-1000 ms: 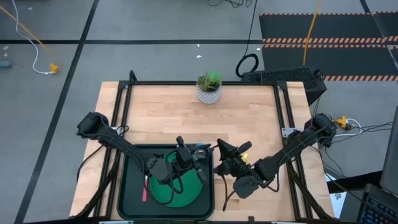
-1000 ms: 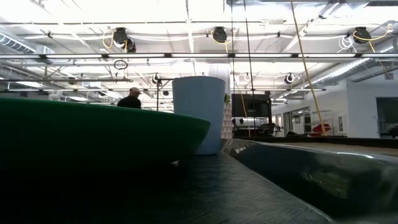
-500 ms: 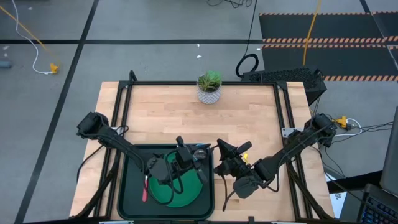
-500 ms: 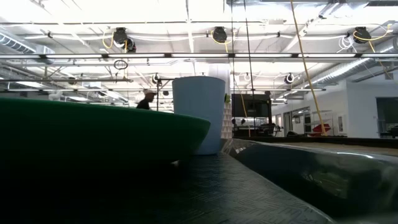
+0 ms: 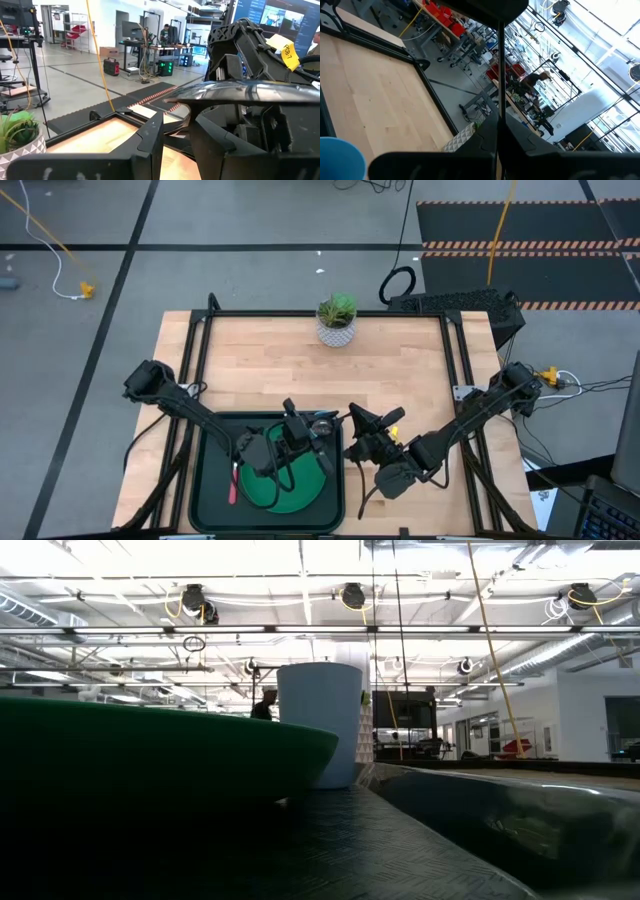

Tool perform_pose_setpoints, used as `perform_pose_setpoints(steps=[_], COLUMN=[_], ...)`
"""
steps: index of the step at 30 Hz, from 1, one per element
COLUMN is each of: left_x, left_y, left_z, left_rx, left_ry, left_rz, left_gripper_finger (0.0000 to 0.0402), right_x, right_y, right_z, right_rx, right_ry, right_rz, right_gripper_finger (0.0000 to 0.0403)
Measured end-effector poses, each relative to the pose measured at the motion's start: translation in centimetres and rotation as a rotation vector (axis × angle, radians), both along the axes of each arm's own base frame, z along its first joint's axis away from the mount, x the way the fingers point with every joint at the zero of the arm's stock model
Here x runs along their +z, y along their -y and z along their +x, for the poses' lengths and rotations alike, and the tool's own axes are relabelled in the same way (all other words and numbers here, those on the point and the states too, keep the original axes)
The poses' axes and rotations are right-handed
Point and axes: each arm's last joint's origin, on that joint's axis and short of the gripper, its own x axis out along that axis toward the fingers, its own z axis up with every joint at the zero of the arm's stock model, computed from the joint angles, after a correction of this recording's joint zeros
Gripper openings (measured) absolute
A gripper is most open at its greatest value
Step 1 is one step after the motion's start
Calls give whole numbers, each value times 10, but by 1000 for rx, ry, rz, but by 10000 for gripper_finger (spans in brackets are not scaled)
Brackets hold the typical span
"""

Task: Pick and place plate/cup/fork/spoon on tray
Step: Put the black spoon on the black tray to the left of the red fork

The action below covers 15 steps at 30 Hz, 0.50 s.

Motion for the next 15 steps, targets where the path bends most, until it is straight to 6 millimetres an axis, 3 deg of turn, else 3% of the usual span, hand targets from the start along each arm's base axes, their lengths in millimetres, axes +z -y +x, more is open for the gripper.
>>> perform_pose_setpoints(steps=[6, 12, 15], left_x=[0, 0, 0], left_y=[0, 1, 1], left_z=[0, 0, 0], left_rx=[0, -20, -17], left_ry=[-3, -17, -19], left_rz=[5, 33, 39], left_gripper_finger=[88, 19, 14], right_x=[0, 0, -1], right_y=[0, 0, 0], right_z=[0, 0, 0], right_rx=[0, -3, -4], right_ry=[0, 1, 6], right_rz=[0, -1, 2], right_gripper_finger=[0, 0, 0])
